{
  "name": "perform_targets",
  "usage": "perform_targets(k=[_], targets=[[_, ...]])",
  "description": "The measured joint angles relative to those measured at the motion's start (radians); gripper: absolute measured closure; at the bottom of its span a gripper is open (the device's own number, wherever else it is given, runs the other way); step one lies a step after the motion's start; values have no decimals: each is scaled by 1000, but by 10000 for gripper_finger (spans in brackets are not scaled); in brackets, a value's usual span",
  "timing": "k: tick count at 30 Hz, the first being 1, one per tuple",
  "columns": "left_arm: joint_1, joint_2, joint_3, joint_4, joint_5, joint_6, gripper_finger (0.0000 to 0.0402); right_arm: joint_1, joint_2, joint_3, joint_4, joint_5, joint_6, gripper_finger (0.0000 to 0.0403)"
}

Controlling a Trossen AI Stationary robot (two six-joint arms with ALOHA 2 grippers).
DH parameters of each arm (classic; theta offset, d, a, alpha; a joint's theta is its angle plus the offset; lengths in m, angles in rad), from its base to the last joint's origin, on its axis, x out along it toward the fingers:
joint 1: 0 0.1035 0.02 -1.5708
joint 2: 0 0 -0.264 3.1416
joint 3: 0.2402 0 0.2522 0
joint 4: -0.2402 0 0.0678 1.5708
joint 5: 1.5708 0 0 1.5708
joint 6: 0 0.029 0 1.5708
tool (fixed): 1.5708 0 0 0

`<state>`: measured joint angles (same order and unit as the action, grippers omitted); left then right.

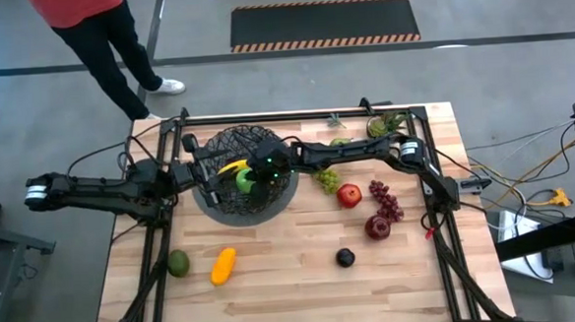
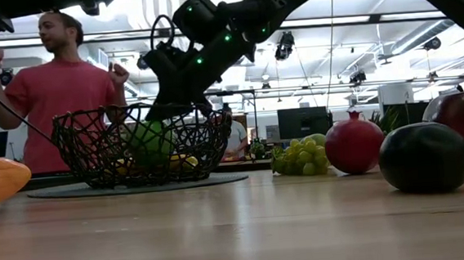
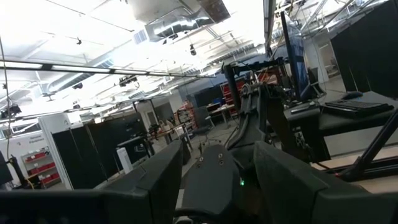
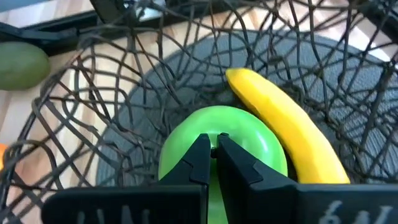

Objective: Build produce basket
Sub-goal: Put the green apple into the basket, then put the mango into the basket

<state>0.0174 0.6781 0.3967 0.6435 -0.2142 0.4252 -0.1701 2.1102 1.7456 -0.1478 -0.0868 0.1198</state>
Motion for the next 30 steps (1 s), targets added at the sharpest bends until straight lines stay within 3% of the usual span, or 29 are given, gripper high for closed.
perform_targets(k=[15, 30], targets=[[0, 1, 0, 1, 0, 0, 220, -3, -3, 0, -74, 0, -6, 384], [0, 1, 0, 0, 0, 0, 220, -3, -25, 0, -92, 1, 1, 282]])
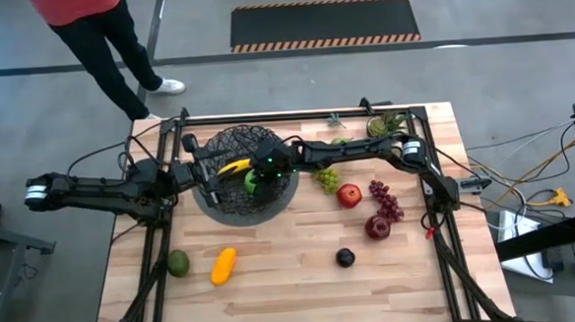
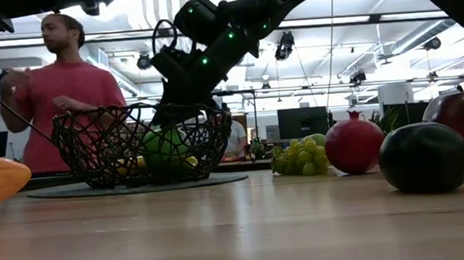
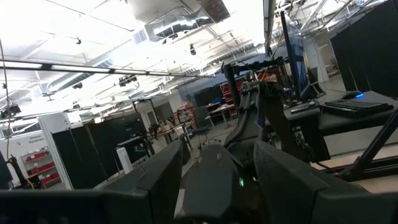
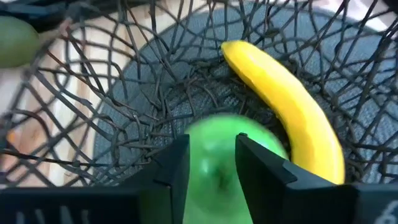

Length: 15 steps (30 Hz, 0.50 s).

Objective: Build produce basket
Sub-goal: Put the mango into the basket

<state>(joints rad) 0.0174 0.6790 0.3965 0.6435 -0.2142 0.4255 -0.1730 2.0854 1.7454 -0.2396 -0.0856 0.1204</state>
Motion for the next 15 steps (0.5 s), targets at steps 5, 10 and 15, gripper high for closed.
perform_targets(k=[5, 10, 15], targets=[[0, 1, 0, 0, 0, 0, 220, 0, -47, 0, -36, 3, -6, 267], [-1, 1, 0, 0, 0, 0, 220, 4, -119, 0, -160, 3, -15, 269], [-1, 3, 0, 0, 0, -1, 220, 35, -215, -1, -334, 8, -25, 279]])
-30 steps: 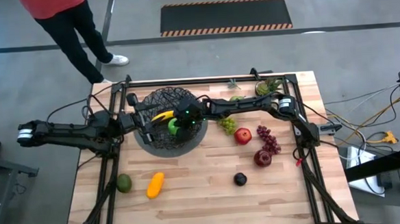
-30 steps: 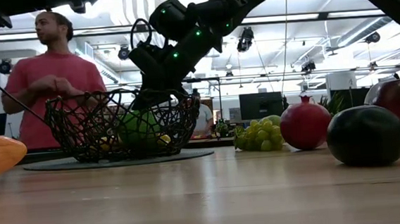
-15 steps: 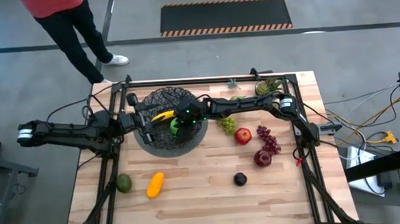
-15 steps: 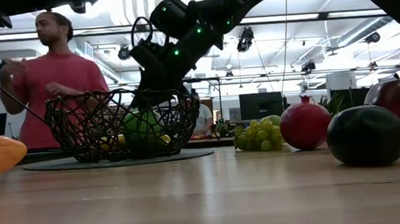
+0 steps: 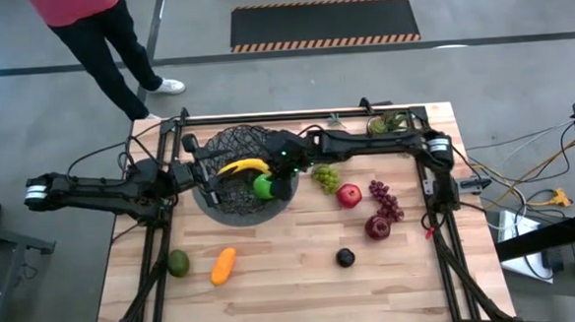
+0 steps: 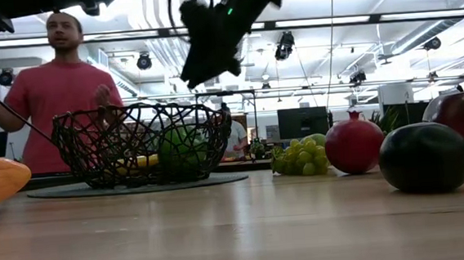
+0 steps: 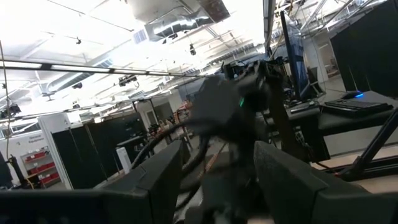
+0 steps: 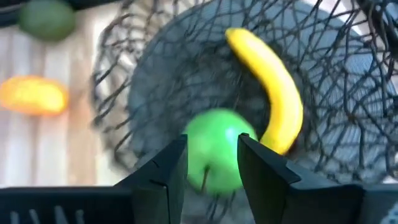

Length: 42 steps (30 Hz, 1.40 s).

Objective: Build produce basket
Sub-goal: Put the mango into the basket

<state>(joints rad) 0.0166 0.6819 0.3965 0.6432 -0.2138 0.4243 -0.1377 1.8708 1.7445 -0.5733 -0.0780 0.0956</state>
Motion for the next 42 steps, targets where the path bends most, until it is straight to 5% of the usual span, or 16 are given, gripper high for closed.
perform_targets(k=[10, 18, 35, 42], targets=[[1, 29, 0, -2, 0, -63, 220, 122, -246, -185, -40, 120, 44, 305], [1, 65, 0, -7, 0, -156, 223, 228, -424, -452, 142, 209, 99, 339], [0, 219, 67, 5, 106, -334, 394, 305, -663, -907, 578, 211, -3, 387], [-23, 281, 114, 5, 108, -368, 396, 308, -720, -1003, 625, 211, -27, 392]])
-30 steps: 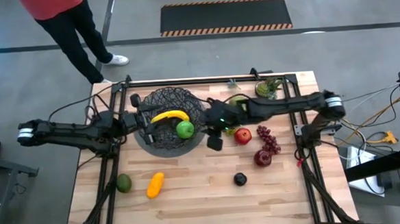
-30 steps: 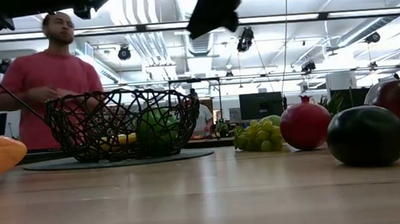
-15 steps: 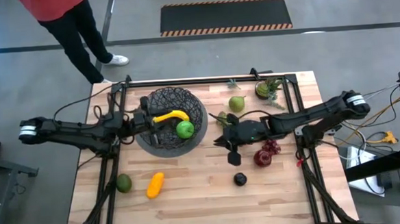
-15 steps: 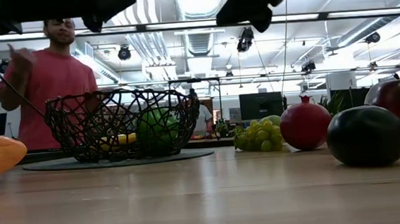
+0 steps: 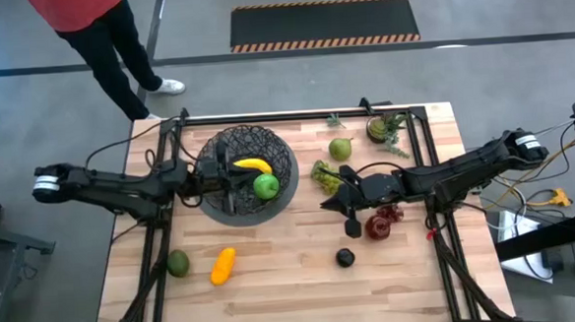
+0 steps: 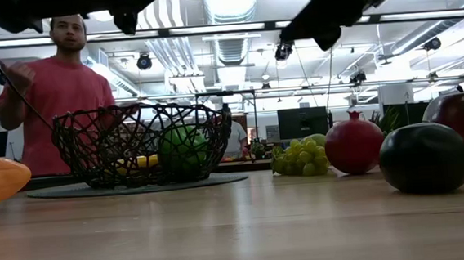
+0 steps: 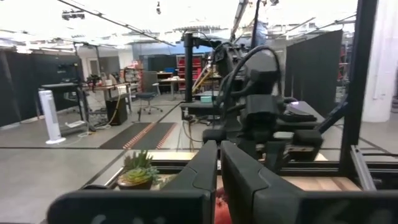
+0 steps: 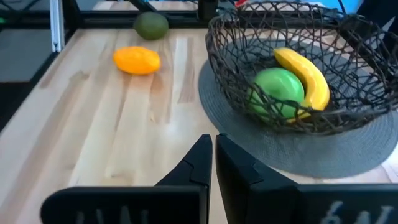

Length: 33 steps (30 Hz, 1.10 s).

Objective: Build produce basket
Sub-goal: Put the mango into the basket

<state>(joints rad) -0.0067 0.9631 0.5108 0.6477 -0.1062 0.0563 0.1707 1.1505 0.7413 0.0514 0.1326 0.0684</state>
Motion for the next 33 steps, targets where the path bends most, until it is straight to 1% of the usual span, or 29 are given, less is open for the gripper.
perform_targets(k=[7, 13, 15, 17, 22, 24, 28, 30, 33], targets=[[-65, 71, 62, -4, 0, -25, 396, 2, -27, -104, 181, -1, -80, 392], [-147, 115, 151, -8, 0, -25, 395, 2, -74, -165, 260, -1, -140, 392], [-178, 129, 190, -49, -2, -26, 396, 2, -96, -181, 284, -1, -159, 392], [-213, 149, 235, -138, -16, -48, 396, 2, -126, -194, 289, -1, -183, 392], [-301, 235, 390, -428, -205, -155, 395, 1, -199, -208, 291, -1, -272, 392], [-335, 281, 456, -553, -260, -208, 395, 1, -226, -210, 291, 0, -301, 392], [-385, 368, 592, -752, -272, -328, 395, 1, -277, -230, 313, -8, -375, 392], [-399, 414, 655, -834, -274, -393, 395, 0, -293, -264, 395, -38, -407, 392], [-409, 486, 737, -930, -278, -463, 395, -17, -295, -335, 585, -93, -445, 392]])
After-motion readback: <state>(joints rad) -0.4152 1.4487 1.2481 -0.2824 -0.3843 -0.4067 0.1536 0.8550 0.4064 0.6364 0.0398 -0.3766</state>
